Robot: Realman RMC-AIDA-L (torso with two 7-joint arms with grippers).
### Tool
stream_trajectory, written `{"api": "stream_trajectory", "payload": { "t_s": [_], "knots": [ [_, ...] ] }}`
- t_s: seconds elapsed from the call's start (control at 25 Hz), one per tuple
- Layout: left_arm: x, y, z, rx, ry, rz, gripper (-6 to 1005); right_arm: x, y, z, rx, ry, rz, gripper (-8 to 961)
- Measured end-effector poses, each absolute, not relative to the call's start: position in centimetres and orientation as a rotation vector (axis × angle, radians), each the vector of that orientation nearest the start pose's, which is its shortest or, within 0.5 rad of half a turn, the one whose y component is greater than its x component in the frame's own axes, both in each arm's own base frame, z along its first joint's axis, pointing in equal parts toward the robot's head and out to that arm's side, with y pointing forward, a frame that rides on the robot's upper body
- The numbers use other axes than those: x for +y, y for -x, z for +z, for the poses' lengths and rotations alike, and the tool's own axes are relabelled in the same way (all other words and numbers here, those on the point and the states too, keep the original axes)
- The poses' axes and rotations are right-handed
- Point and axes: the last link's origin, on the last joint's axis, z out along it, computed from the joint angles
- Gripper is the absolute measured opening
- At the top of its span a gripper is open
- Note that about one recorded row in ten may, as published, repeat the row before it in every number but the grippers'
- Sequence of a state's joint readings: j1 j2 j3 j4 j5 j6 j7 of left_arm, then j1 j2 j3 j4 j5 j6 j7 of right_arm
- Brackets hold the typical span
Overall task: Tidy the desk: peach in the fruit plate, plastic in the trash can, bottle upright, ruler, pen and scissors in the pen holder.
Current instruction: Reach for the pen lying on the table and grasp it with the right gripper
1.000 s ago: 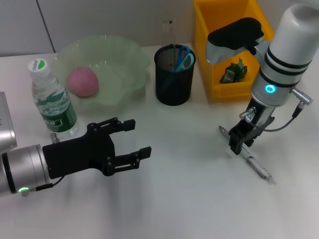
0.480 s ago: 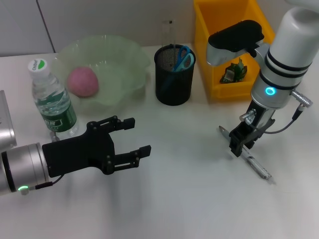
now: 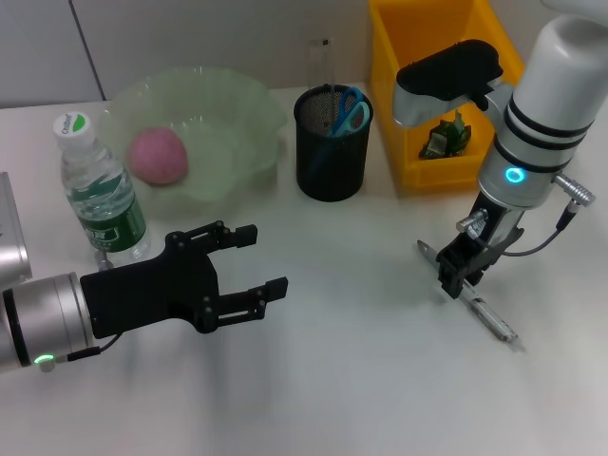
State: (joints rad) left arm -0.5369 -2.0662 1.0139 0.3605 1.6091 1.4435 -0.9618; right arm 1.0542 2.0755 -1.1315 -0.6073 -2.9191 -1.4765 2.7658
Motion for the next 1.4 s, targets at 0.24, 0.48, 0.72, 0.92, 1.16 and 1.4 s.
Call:
{"api": "stream_trajectory", "payload": {
  "t_s": [0.24, 0.48, 0.72, 0.92, 1.16, 1.4],
  "knots": [
    [31.2, 25.22, -5.52, -0.336, 2.733, -0.839, 786, 39.76, -19.89, -3.1, 1.345, 2.305, -0.874, 245],
    [31.17, 25.23, -5.52, -0.336, 2.734, -0.84, 787, 39.66, -20.1, -3.1, 1.351, 2.302, -0.876, 248],
    [31.1, 25.18, -5.57, -0.33, 2.744, -0.838, 787, 39.6, -20.22, -3.1, 1.355, 2.301, -0.877, 248],
    [31.09, 25.16, -5.57, -0.327, 2.746, -0.837, 786, 39.56, -20.27, -3.1, 1.357, 2.3, -0.877, 249],
    [31.1, 25.14, -5.56, -0.326, 2.747, -0.838, 786, 39.56, -20.29, -3.1, 1.357, 2.3, -0.877, 249],
    [31.1, 25.14, -5.56, -0.326, 2.747, -0.838, 787, 39.51, -20.36, -3.15, 1.355, 2.299, -0.884, 249]
  ]
}}
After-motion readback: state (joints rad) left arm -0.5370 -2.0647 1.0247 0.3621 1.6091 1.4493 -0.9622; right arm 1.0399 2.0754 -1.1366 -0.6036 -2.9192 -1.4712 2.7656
